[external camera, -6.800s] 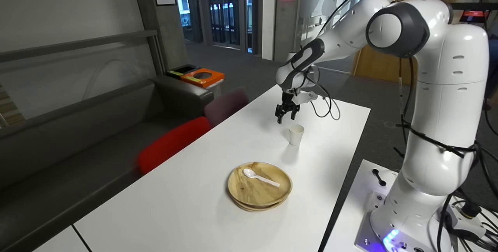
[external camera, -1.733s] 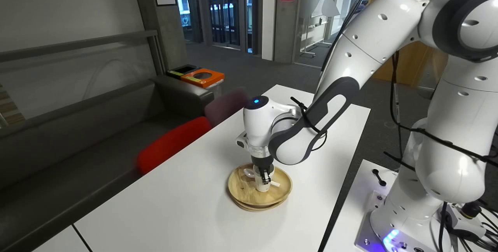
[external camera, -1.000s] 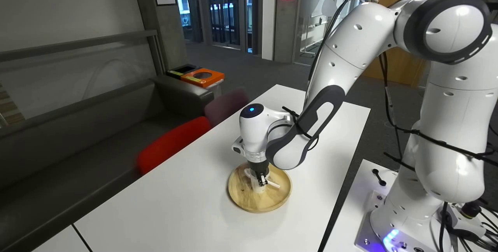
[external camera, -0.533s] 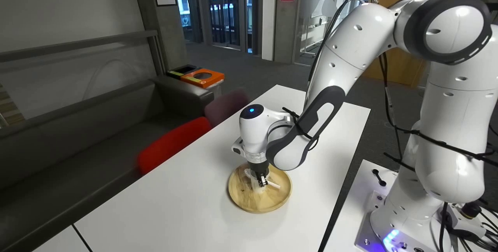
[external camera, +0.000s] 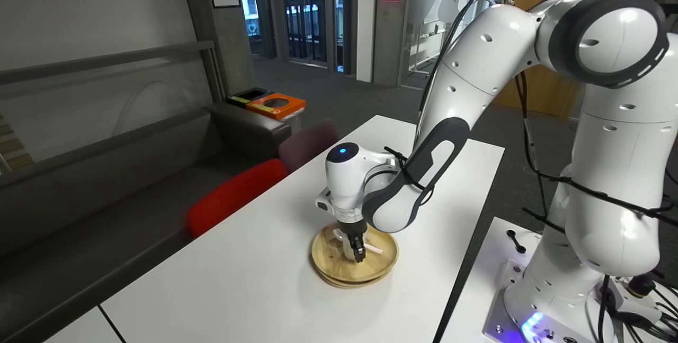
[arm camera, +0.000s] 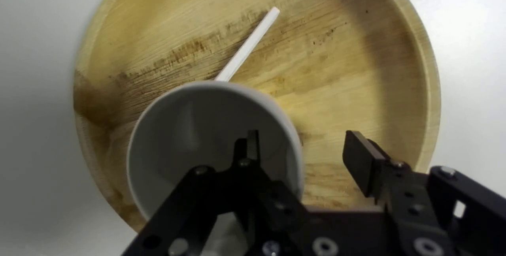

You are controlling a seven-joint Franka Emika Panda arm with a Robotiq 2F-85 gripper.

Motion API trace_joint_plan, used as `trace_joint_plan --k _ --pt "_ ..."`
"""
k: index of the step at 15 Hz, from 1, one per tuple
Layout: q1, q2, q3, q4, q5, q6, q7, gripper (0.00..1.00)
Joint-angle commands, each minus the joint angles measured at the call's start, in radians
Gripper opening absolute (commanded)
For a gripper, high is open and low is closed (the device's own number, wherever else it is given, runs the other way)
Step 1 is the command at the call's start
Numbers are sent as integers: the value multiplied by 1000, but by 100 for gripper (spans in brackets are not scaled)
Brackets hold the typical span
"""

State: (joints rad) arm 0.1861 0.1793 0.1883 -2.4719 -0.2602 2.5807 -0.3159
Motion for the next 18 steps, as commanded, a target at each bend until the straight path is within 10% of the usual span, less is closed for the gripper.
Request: trace_joint_plan --k 1,18 --pt "1 -5 -2 4 -25 18 12 93" --pt "21 -228 46 -81 19 28 8 100"
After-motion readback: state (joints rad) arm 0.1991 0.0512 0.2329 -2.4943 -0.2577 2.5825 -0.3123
